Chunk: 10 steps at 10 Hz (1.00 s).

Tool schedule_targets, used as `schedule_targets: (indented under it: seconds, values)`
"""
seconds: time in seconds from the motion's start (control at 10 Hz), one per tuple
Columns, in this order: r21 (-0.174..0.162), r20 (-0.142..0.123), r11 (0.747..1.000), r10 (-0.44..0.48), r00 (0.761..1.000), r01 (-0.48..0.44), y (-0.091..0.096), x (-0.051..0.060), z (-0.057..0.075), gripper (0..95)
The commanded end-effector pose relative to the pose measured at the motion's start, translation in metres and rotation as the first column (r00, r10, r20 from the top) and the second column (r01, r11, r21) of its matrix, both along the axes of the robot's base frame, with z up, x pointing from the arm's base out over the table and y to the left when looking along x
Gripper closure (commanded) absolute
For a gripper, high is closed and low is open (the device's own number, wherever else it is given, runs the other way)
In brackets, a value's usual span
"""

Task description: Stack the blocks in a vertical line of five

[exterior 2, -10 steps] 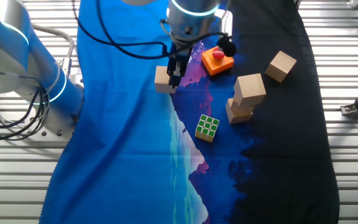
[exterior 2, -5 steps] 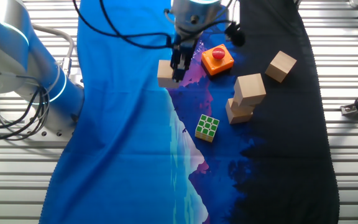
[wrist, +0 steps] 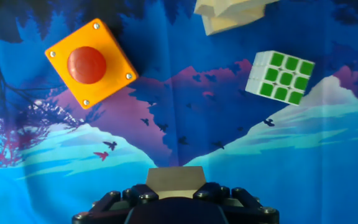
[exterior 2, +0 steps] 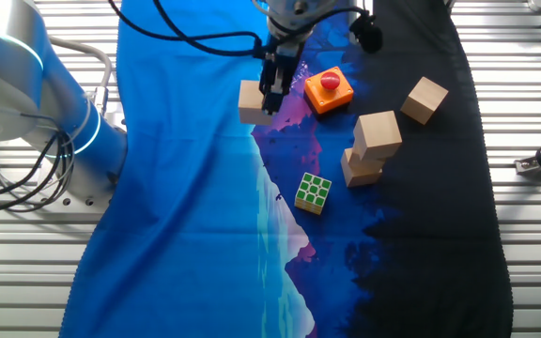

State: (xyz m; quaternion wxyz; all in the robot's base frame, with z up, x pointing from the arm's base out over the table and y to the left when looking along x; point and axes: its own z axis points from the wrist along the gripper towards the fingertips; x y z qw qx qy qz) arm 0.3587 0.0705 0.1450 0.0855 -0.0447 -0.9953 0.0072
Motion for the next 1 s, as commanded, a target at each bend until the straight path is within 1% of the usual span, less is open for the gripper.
schedule_targets:
  seconds: [0.1, 0.2, 0.3, 0.4, 0.5, 0.6, 0.7, 0.8, 0.9, 1.0]
  values:
    - [0.001, 0.010, 1.000, 0.002, 1.000, -0.002, -0.001, -0.001, 0.002, 95.0]
    - [0.002, 0.009, 1.000, 0.005, 1.000, -0.005, -0.001, 0.002, 0.001, 95.0]
    - [0.006, 0.013, 1.000, 0.009, 1.000, -0.009, -0.001, 0.013, -0.001, 95.0]
    - [0.006, 0.010, 1.000, 0.015, 1.000, -0.015, 0.000, 0.030, -0.001, 95.0]
    - [0.006, 0.006, 1.000, 0.022, 1.000, -0.022, 0.000, 0.052, 0.002, 95.0]
    - [0.010, 0.001, 1.000, 0.029, 1.000, -0.029, -0.002, 0.088, 0.014, 95.0]
    - [0.011, 0.000, 1.000, 0.028, 1.000, -0.028, 0.000, 0.106, 0.026, 95.0]
    - [0.013, -0.006, 1.000, 0.026, 1.000, -0.026, 0.003, 0.121, 0.041, 95.0]
    - [0.013, -0.006, 1.000, 0.026, 1.000, -0.026, 0.004, 0.124, 0.055, 95.0]
    - [0.016, -0.007, 1.000, 0.025, 1.000, -0.025, 0.003, 0.122, 0.066, 95.0]
